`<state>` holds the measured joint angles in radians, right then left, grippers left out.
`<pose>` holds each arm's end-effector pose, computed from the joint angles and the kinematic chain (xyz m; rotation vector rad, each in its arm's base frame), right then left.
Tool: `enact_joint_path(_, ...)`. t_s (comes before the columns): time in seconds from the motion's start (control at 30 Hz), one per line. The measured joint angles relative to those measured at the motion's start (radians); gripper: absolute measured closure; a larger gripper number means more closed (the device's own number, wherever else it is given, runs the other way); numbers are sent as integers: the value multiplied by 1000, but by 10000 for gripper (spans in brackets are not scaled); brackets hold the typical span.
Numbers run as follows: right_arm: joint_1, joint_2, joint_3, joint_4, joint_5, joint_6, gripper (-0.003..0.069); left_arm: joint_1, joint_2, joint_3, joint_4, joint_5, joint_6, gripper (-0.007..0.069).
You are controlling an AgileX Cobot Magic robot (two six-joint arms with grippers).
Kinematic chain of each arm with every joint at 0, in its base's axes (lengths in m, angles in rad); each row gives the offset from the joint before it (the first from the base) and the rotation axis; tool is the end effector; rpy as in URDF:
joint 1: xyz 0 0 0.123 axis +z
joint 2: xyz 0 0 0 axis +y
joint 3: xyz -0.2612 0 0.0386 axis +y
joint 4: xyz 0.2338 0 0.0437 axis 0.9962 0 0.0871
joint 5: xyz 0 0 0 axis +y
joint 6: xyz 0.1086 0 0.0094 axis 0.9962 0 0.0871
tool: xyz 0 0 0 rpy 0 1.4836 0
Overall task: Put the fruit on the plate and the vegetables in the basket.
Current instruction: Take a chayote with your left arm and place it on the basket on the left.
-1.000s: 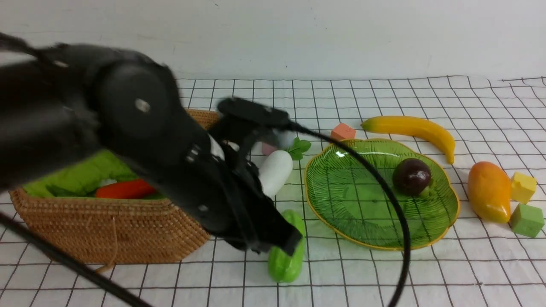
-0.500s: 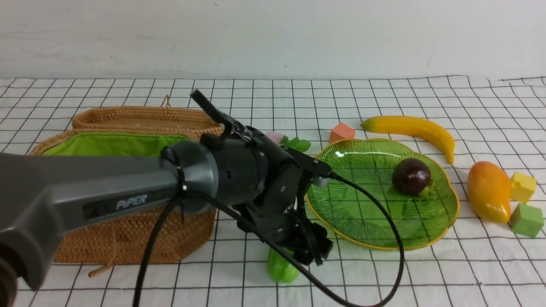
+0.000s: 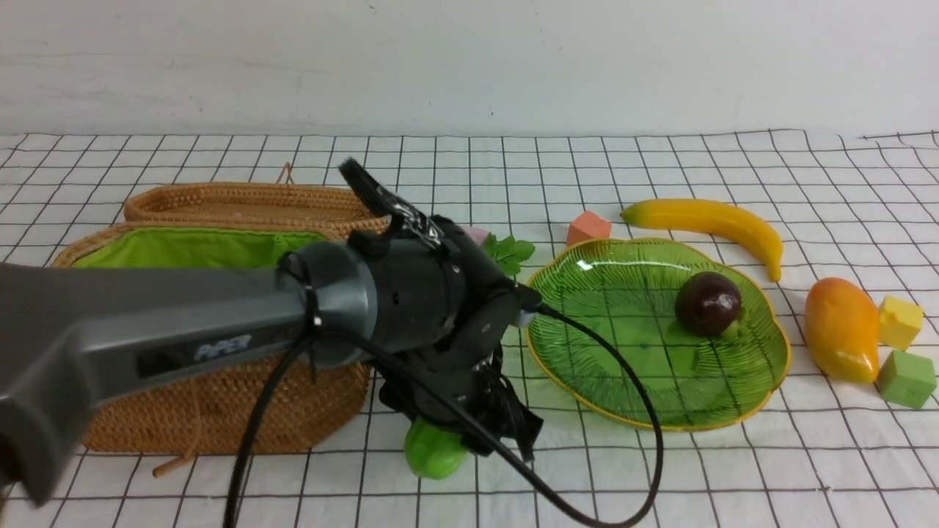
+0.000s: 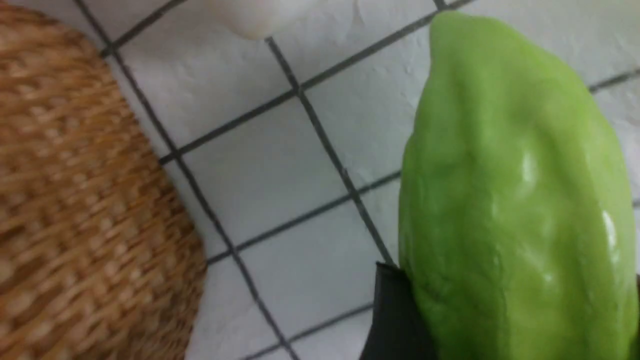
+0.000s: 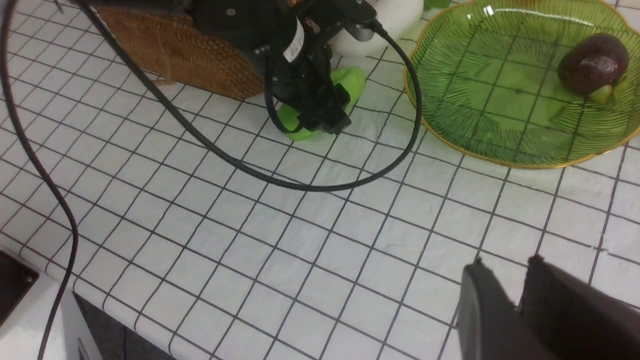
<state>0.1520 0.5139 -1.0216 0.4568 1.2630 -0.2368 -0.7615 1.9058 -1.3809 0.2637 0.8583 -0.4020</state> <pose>0.0466 0.0535 0.3781 -0.5009 2.1262 0.5128 0.2879 -0.2447 0.1753 0.6972 2.7028 0.0498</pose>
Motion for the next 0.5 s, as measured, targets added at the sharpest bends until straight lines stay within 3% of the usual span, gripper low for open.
enact_joint_path(0.17,0,0,0,55,0,-91,515,-57,-214,0,-2,96,183,172)
enact_joint_path(0.27,0,0,0,140,-7,-175,515,-57,-360,0,6,135,388,172)
enact_joint_path(0.3,0,0,0,147,-9,-181,515,-55,-369,0,7,138,402,172)
enact_joint_path(0.4,0,0,0,273,-57,-300,515,39,-490,0,21,183,708,172)
enact_joint_path(0.5,0,0,0,353,-87,-381,515,137,-531,0,28,199,872,172)
